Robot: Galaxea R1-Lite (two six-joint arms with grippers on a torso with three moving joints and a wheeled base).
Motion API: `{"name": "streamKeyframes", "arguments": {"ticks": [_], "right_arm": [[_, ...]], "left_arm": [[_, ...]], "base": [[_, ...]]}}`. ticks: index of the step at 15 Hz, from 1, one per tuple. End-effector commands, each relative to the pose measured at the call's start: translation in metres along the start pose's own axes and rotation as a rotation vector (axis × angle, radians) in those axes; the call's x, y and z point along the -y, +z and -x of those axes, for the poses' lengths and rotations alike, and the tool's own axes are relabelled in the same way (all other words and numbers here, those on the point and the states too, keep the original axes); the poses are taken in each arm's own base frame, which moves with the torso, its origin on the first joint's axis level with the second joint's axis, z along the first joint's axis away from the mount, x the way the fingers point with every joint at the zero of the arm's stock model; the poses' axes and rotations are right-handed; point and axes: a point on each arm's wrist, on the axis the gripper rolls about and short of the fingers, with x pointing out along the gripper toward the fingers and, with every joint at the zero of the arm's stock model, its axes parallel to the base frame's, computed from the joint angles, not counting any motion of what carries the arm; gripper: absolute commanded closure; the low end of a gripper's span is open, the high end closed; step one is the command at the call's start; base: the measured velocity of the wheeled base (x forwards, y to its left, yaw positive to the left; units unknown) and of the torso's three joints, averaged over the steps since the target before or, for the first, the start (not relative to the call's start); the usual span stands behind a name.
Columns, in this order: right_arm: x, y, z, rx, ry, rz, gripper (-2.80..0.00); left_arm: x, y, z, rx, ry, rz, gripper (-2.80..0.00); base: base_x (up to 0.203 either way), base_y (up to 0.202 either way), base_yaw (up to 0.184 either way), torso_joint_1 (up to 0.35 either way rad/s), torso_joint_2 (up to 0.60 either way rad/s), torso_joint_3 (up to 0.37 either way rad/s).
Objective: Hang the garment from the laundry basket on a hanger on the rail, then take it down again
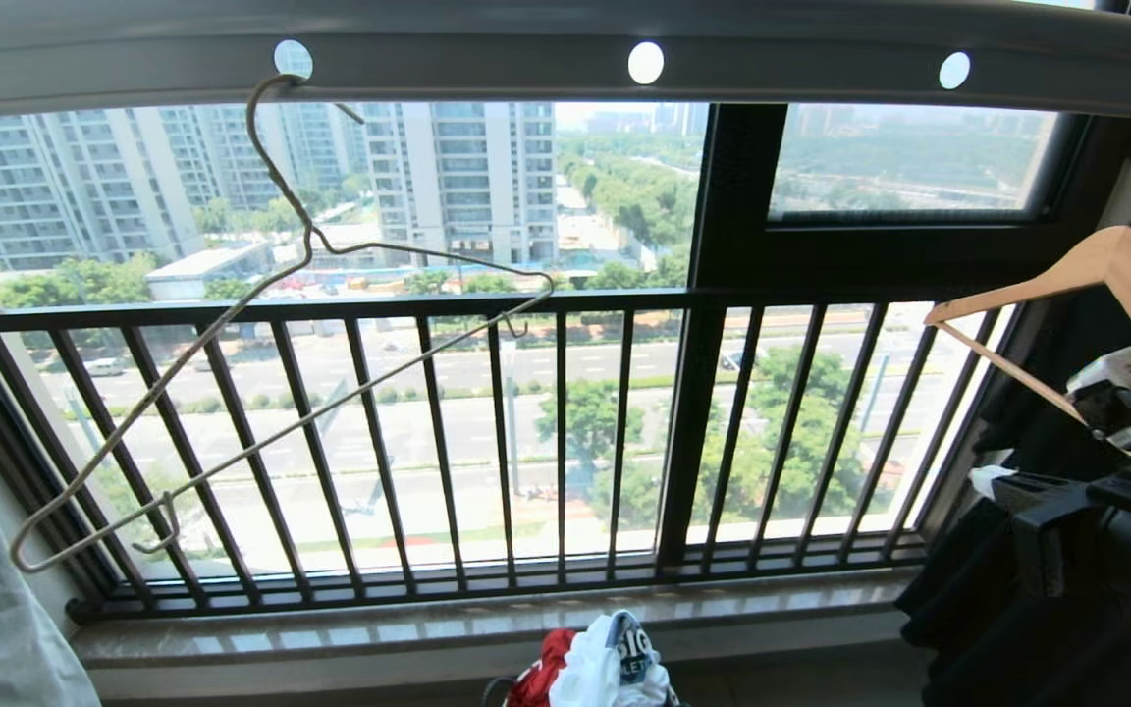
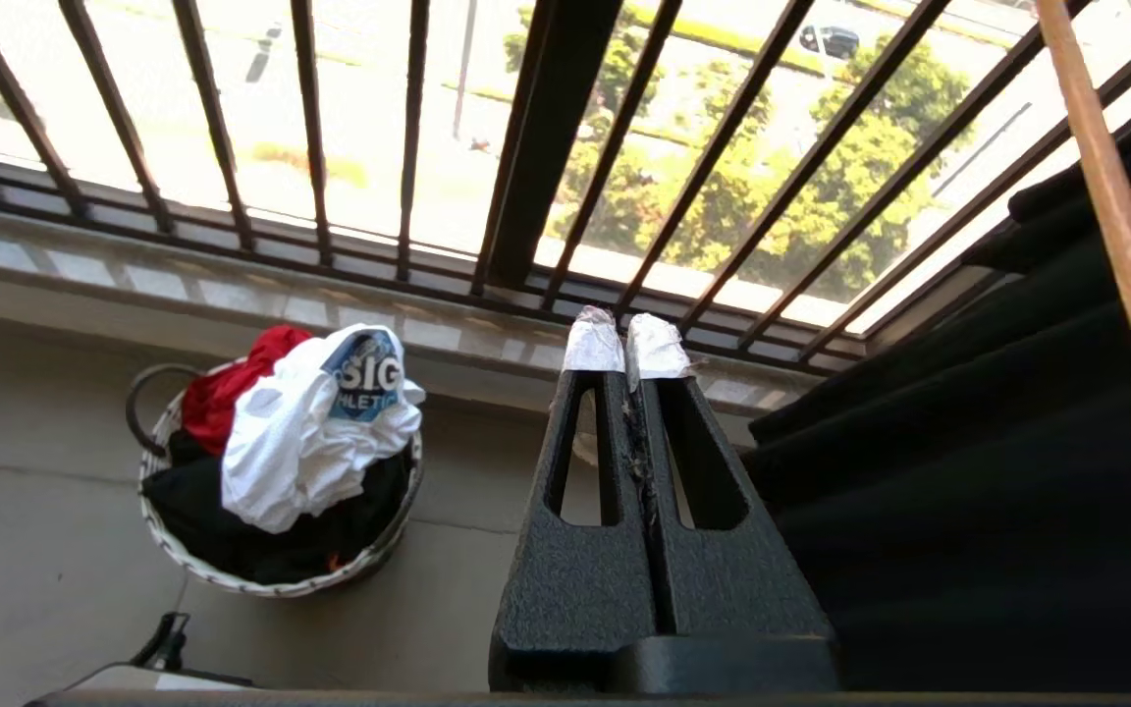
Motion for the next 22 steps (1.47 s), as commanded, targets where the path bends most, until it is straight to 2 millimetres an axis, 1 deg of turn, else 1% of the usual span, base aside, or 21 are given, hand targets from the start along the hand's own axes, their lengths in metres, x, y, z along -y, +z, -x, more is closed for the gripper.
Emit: {"name": "streamKeyframes", "arguments": {"ticks": [1,3,5,7,9,10,11,13,15,16,18,20,22], "right_arm": [[0.031,-0.010,0.062,0.165,-0.127,-0.091,0.00],[0.043,-0.026,0.102,0.226,-0.246,-0.125,0.00],[0.047,-0.048,0.136,0.235,-0.356,-0.138,0.00],[0.046,-0.059,0.165,0.203,-0.475,-0.150,0.00],[0.042,-0.065,0.184,0.190,-0.558,-0.161,0.00],[0.040,-0.070,0.188,0.194,-0.570,-0.159,0.00],[0.037,-0.079,0.189,0.188,-0.563,-0.155,0.00],[0.032,-0.103,0.181,0.159,-0.541,-0.149,0.00],[0.025,-0.129,0.171,0.154,-0.482,-0.146,0.00],[0.021,-0.141,0.165,0.187,-0.415,-0.149,0.00],[0.013,-0.162,0.152,0.267,-0.274,-0.190,0.00],[0.010,-0.169,0.138,0.342,-0.161,-0.294,0.00],[0.006,-0.178,0.125,0.374,-0.087,-0.311,0.00]], "left_arm": [[-0.005,-0.015,0.020,0.083,0.063,0.011,0.00],[-0.007,-0.030,0.039,0.142,0.046,0.021,0.00],[-0.005,-0.043,0.058,0.202,-0.007,0.060,0.00],[-0.005,-0.059,0.068,0.222,-0.001,0.068,0.00],[-0.006,-0.078,0.076,0.226,-0.008,0.066,0.00],[-0.007,-0.091,0.077,0.198,-0.018,0.064,0.00],[-0.009,-0.106,0.076,0.163,-0.028,0.060,0.00],[-0.012,-0.131,0.070,0.100,-0.032,0.025,0.00],[-0.013,-0.138,0.070,0.095,-0.031,-0.014,0.00],[-0.014,-0.144,0.066,0.072,-0.028,-0.037,0.00],[-0.017,-0.166,0.061,0.027,-0.020,-0.116,0.00],[-0.021,-0.193,0.053,-0.045,-0.008,-0.179,0.00],[-0.023,-0.206,0.046,-0.035,-0.006,-0.204,0.00]], "base": [[0.000,0.000,0.000,0.000,0.00,0.000],[0.000,0.000,0.000,0.000,0.00,0.000],[0.000,0.000,0.000,0.000,0.00,0.000],[0.000,0.000,0.000,0.000,0.00,0.000],[0.000,0.000,0.000,0.000,0.00,0.000],[0.000,0.000,0.000,0.000,0.00,0.000],[0.000,0.000,0.000,0.000,0.00,0.000],[0.000,0.000,0.000,0.000,0.00,0.000],[0.000,0.000,0.000,0.000,0.00,0.000],[0.000,0.000,0.000,0.000,0.00,0.000],[0.000,0.000,0.000,0.000,0.00,0.000],[0.000,0.000,0.000,0.000,0.00,0.000],[0.000,0.000,0.000,0.000,0.00,0.000]]}}
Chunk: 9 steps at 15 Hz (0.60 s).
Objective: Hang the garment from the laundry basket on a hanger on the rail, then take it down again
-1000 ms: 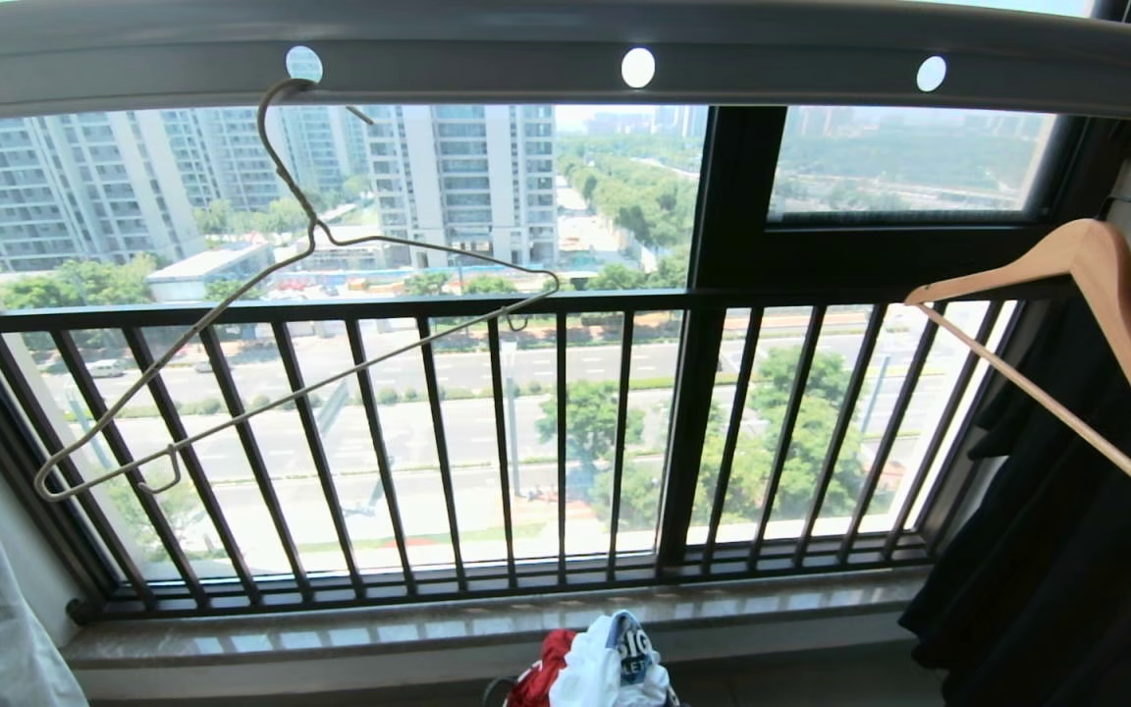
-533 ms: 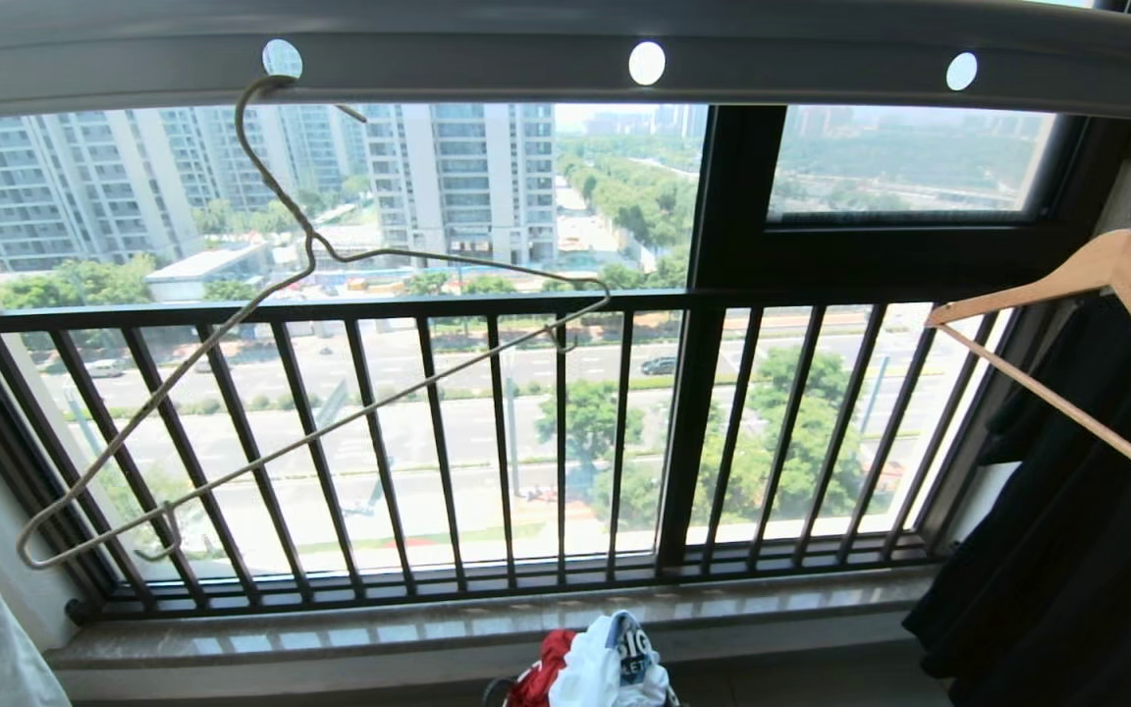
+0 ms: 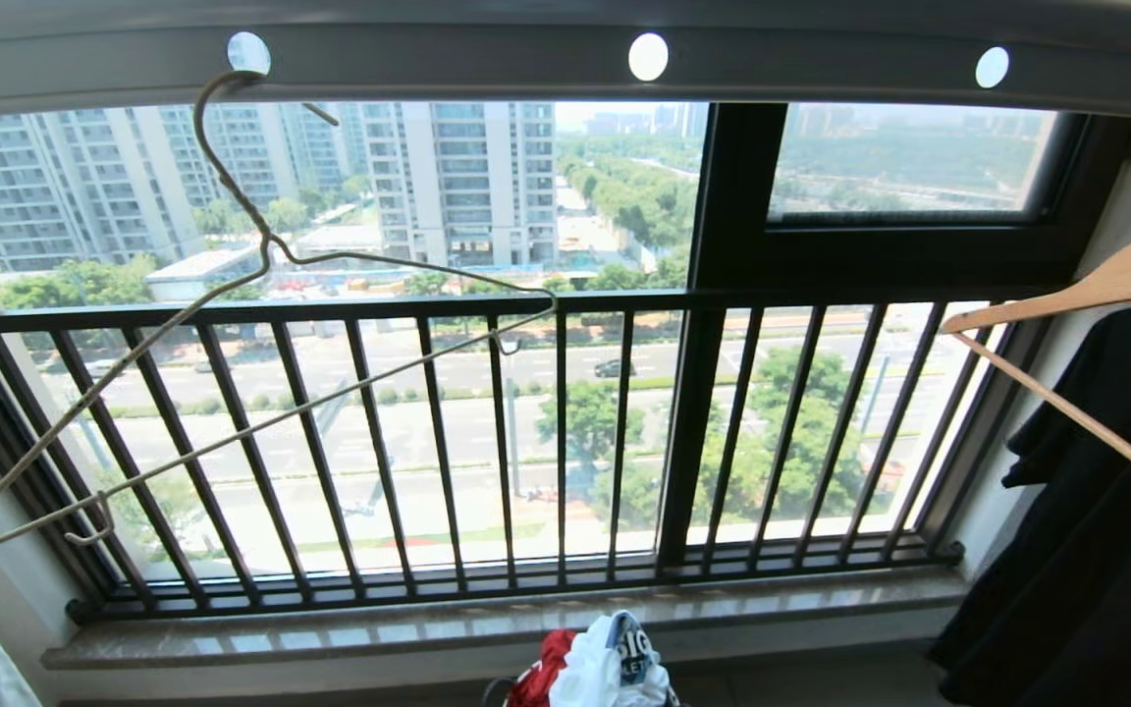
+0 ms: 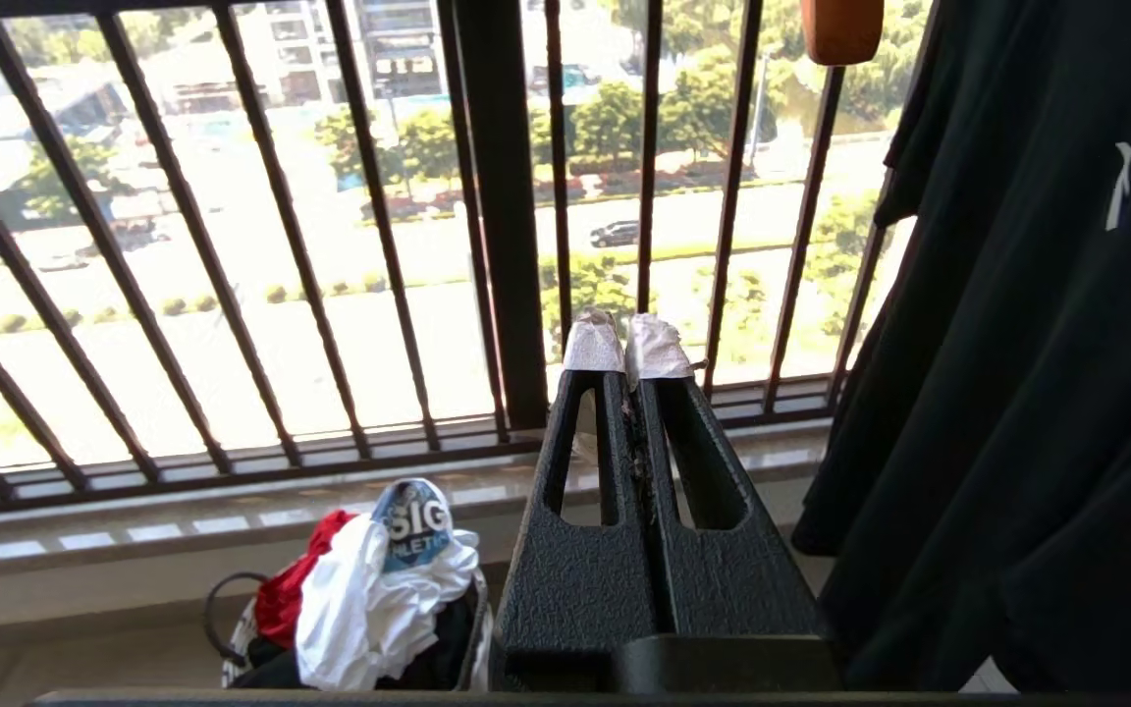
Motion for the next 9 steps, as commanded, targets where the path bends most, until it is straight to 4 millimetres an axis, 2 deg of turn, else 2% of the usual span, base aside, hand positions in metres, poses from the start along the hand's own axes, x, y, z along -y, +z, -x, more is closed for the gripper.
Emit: {"name": "streamKeyframes", "arguments": {"ticks": [1,3,9], "right_arm": [[0.0001,-0.0168,-0.0070,0.024,0.033,-0.011,0.00],[0.0003,-0.0213,-0.0081,0.007,0.034,-0.025,0.00],[0.0008,-0.0256,-0.0082,-0.035,0.024,0.029,0.00]], "left_arm": [[0.0008,-0.0161,-0.0076,0.008,0.001,-0.022,0.00],[0.0012,-0.0238,-0.0107,0.001,0.002,-0.048,0.00],[0.0012,-0.0238,-0.0108,-0.003,0.001,-0.003,0.00]], "base": [[0.000,0.000,0.000,0.000,0.00,0.000],[0.000,0.000,0.000,0.000,0.00,0.000],[0.000,0.000,0.000,0.000,0.00,0.000]]}}
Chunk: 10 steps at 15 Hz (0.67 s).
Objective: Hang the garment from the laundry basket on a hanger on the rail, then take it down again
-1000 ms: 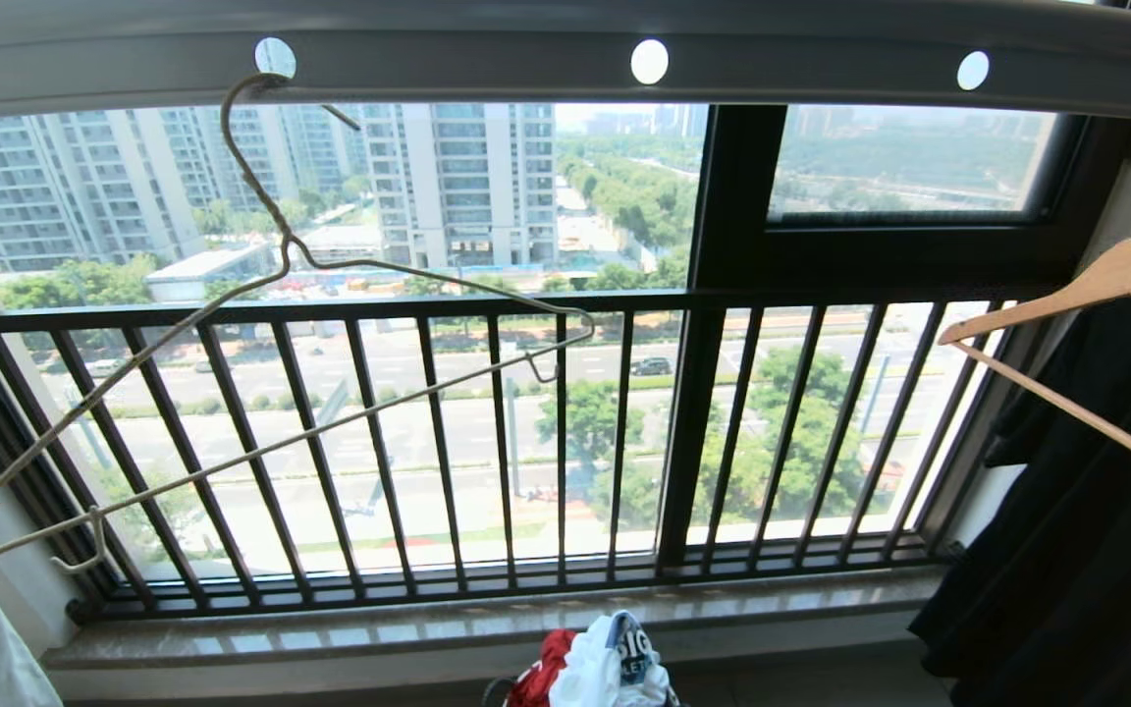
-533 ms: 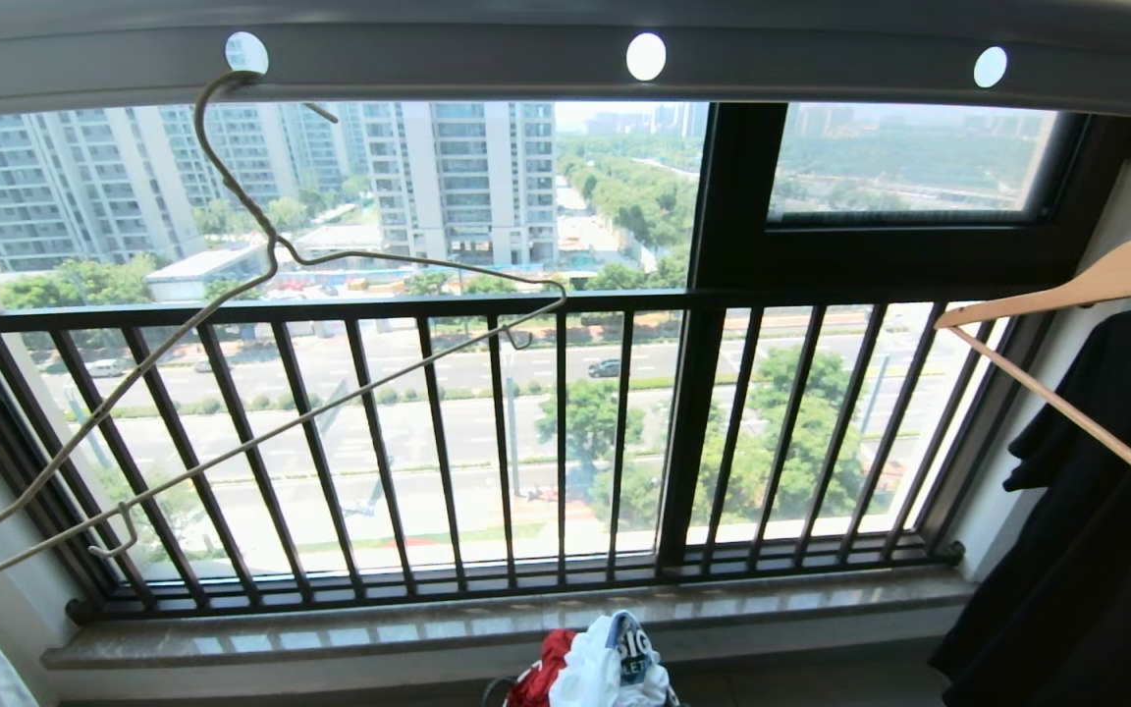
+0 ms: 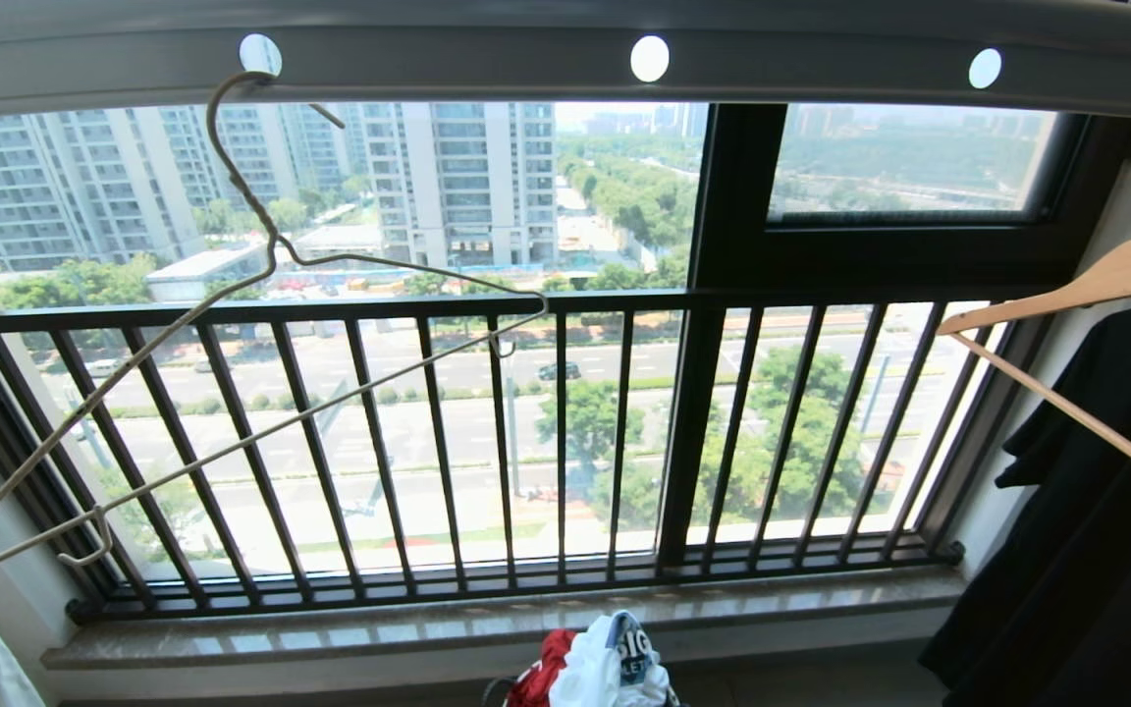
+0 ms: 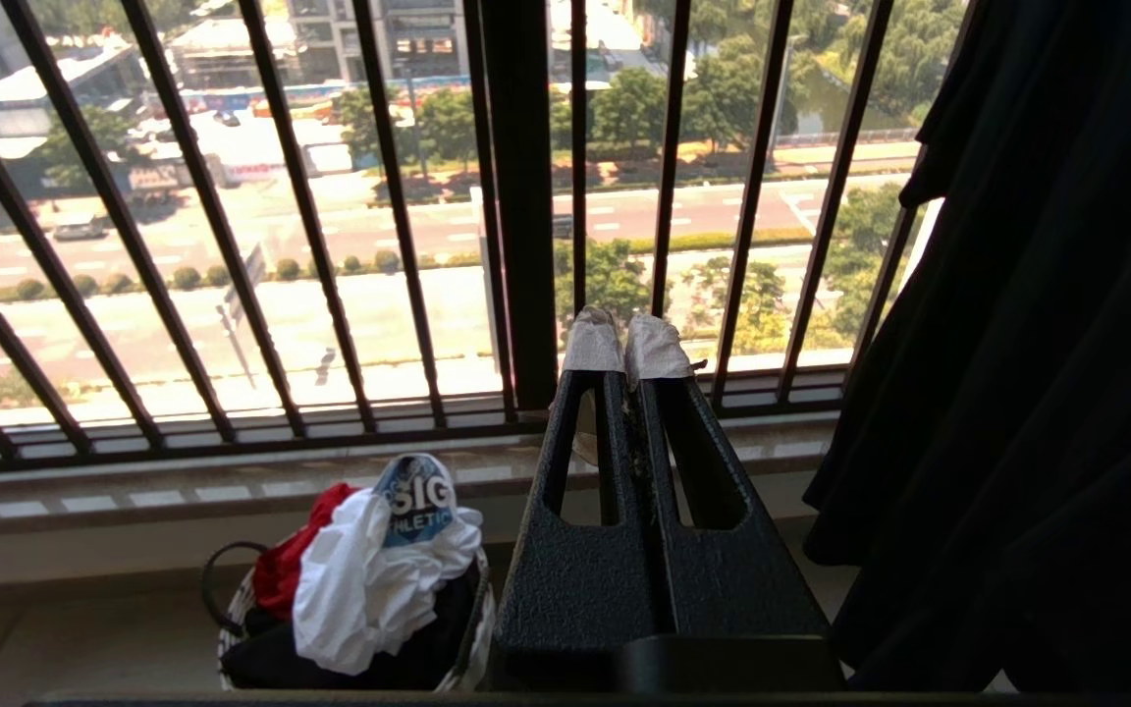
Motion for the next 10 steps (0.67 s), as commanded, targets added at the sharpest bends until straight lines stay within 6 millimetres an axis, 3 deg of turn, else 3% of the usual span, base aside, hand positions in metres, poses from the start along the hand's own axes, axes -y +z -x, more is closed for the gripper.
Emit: {"name": "streamKeyframes", "arguments": {"ticks": [1,10], "right_arm": [[0.0000,-0.0009,-0.0005,-0.006,-0.001,0.000,0.00],[0.0000,-0.0005,-0.0004,-0.004,0.000,-0.007,0.00]], "left_arm": [[0.0000,-0.0003,0.0000,0.000,0.000,0.006,0.00],[-0.0001,-0.0002,0.0000,0.001,0.004,0.033,0.00]], "base": [[0.000,0.000,0.000,0.000,0.00,0.000],[0.000,0.000,0.000,0.000,0.00,0.000]]}}
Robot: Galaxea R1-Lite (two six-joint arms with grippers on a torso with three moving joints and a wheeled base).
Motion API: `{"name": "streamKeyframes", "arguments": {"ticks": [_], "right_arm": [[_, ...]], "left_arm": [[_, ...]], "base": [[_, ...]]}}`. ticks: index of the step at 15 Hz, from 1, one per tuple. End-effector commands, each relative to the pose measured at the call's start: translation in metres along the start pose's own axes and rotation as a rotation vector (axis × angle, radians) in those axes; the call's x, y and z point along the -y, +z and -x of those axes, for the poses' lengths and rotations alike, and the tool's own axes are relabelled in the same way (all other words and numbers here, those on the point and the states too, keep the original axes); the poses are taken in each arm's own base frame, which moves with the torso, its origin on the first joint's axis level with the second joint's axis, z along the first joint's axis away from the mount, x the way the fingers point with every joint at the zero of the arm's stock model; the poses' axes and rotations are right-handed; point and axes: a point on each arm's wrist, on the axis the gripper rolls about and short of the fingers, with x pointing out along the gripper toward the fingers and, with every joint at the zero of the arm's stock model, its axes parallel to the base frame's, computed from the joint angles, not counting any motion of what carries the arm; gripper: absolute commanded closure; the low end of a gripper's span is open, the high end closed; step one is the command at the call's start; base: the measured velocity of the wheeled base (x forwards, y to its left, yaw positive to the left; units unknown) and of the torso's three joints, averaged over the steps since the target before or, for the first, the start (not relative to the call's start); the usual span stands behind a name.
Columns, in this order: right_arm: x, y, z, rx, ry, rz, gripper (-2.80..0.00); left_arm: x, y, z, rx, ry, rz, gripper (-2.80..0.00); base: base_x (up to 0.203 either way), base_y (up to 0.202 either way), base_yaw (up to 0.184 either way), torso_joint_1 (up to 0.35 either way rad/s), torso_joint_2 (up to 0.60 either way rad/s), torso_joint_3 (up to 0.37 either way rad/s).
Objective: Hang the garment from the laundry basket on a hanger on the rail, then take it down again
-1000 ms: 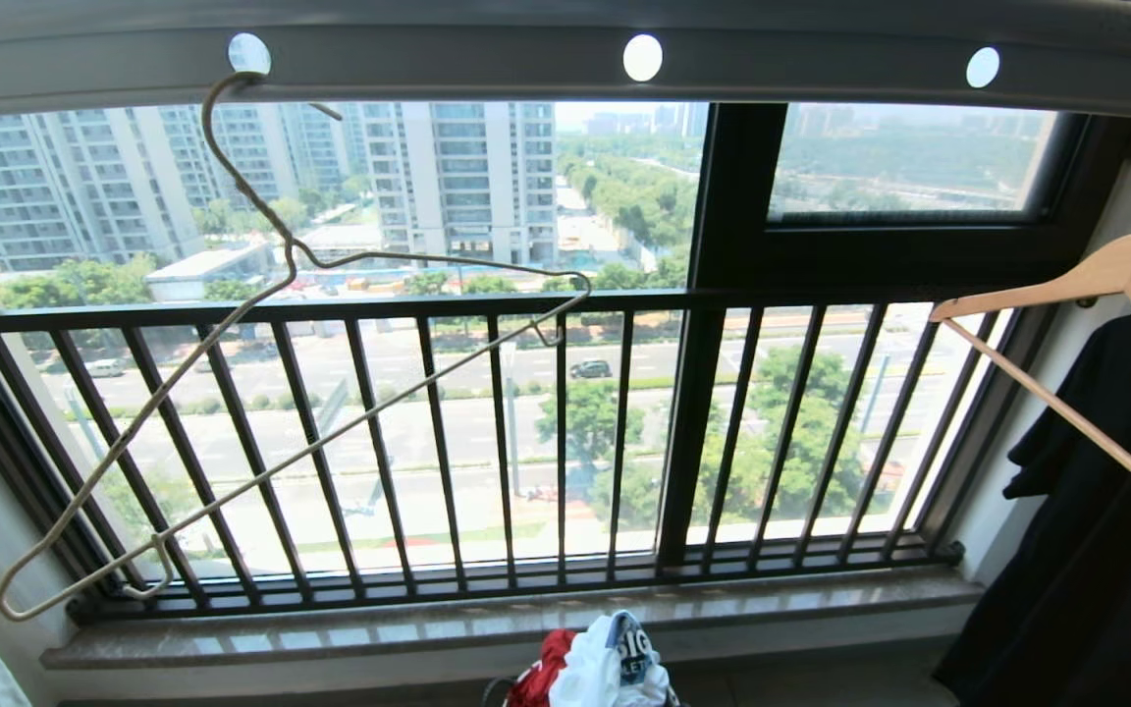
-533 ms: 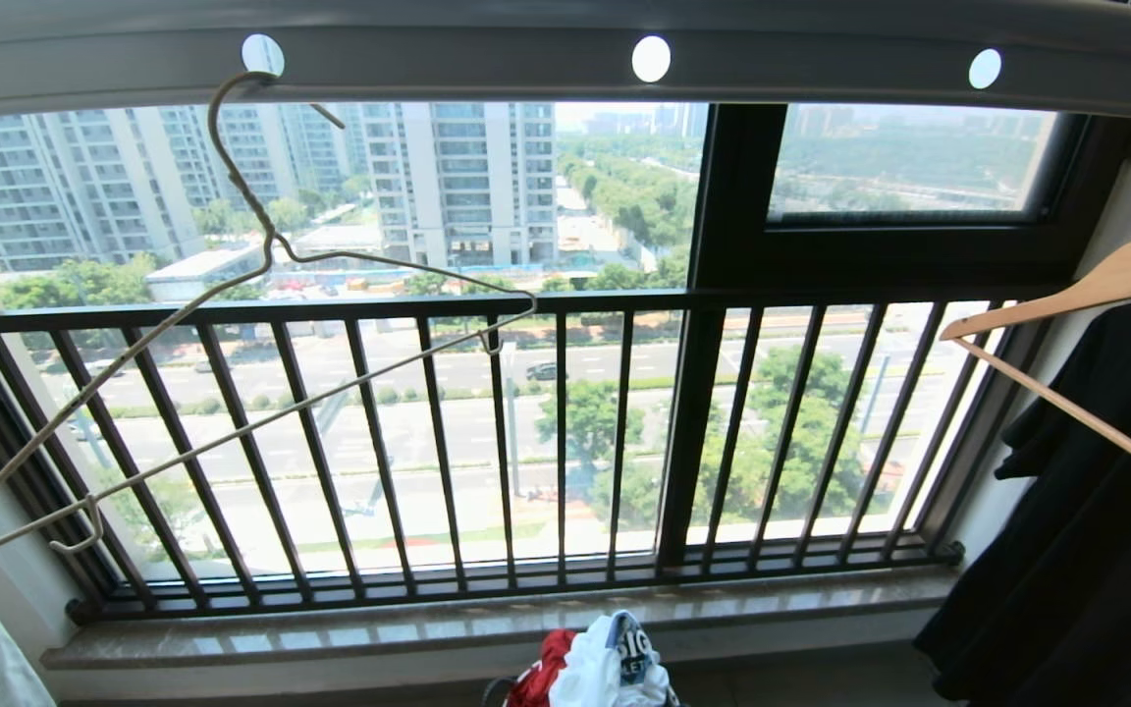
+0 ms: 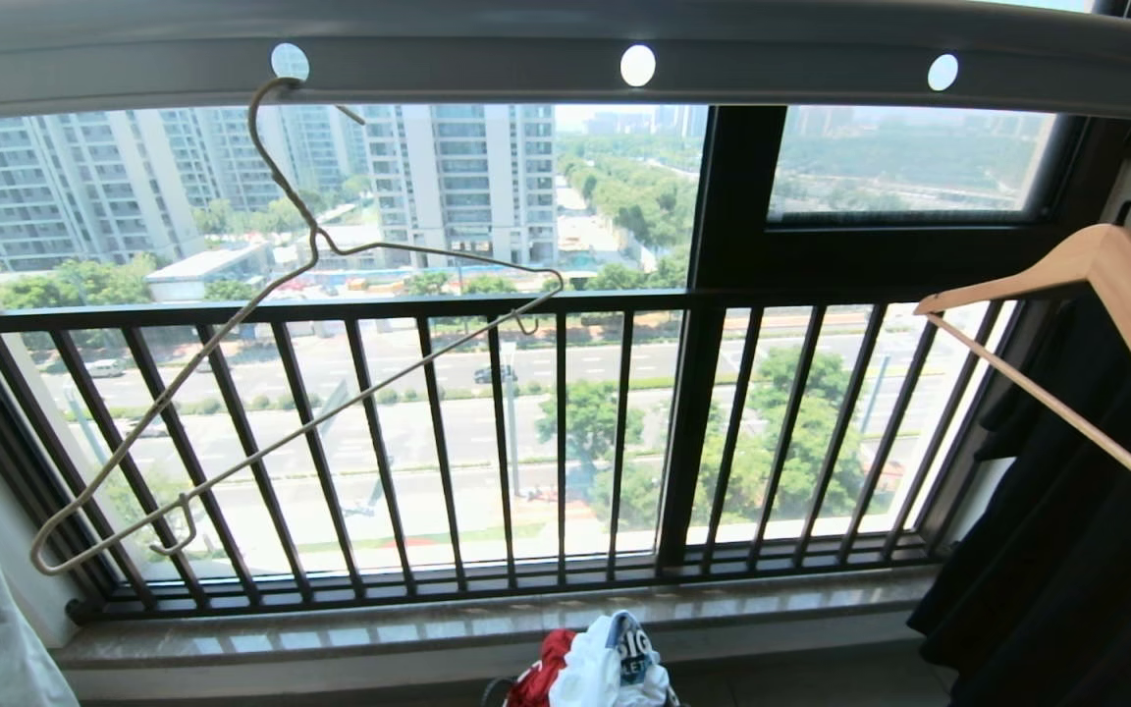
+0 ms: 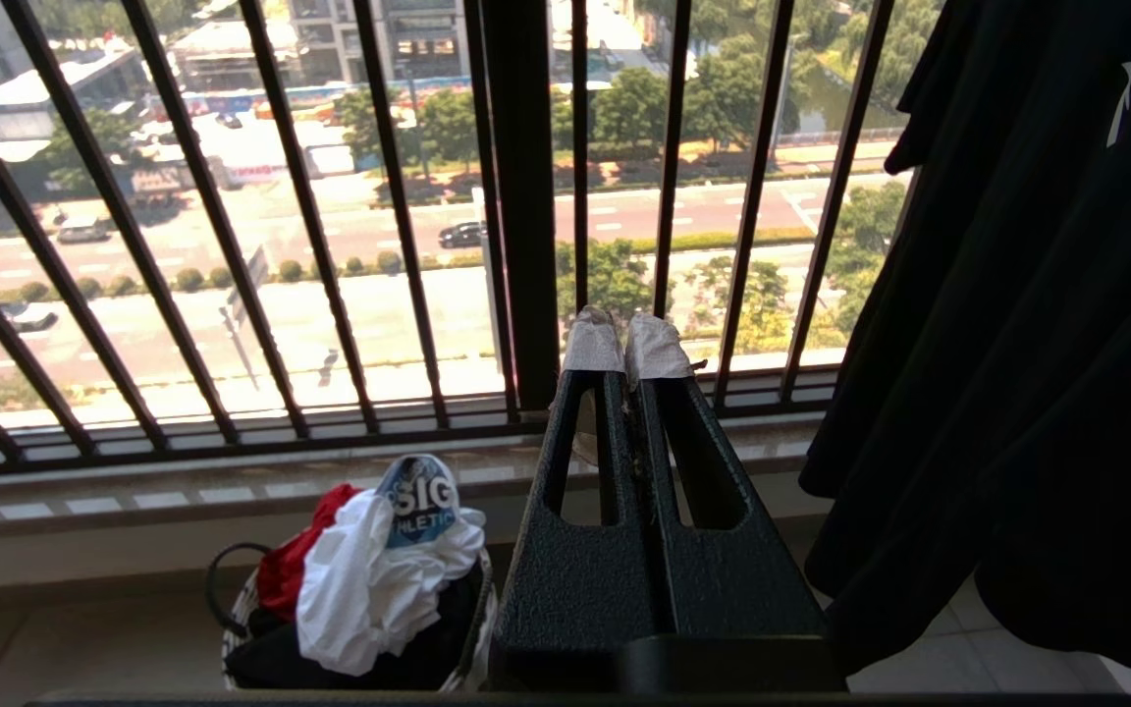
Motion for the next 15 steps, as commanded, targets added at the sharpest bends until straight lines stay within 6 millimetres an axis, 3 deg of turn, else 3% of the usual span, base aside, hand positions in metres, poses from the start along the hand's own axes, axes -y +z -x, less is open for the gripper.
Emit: {"name": "streamKeyframes", "arguments": {"ticks": [1,15], "right_arm": [[0.0000,-0.0004,-0.0002,-0.002,0.001,-0.001,0.00],[0.0000,-0.0002,-0.0003,-0.002,-0.001,-0.024,0.00]], "left_arm": [[0.0000,0.0000,0.0000,0.000,0.000,0.000,0.00],[0.0000,0.0000,0.0000,0.000,-0.001,0.000,0.00]], "base": [[0.000,0.000,0.000,0.000,0.00,0.000],[0.000,0.000,0.000,0.000,0.00,0.000]]}}
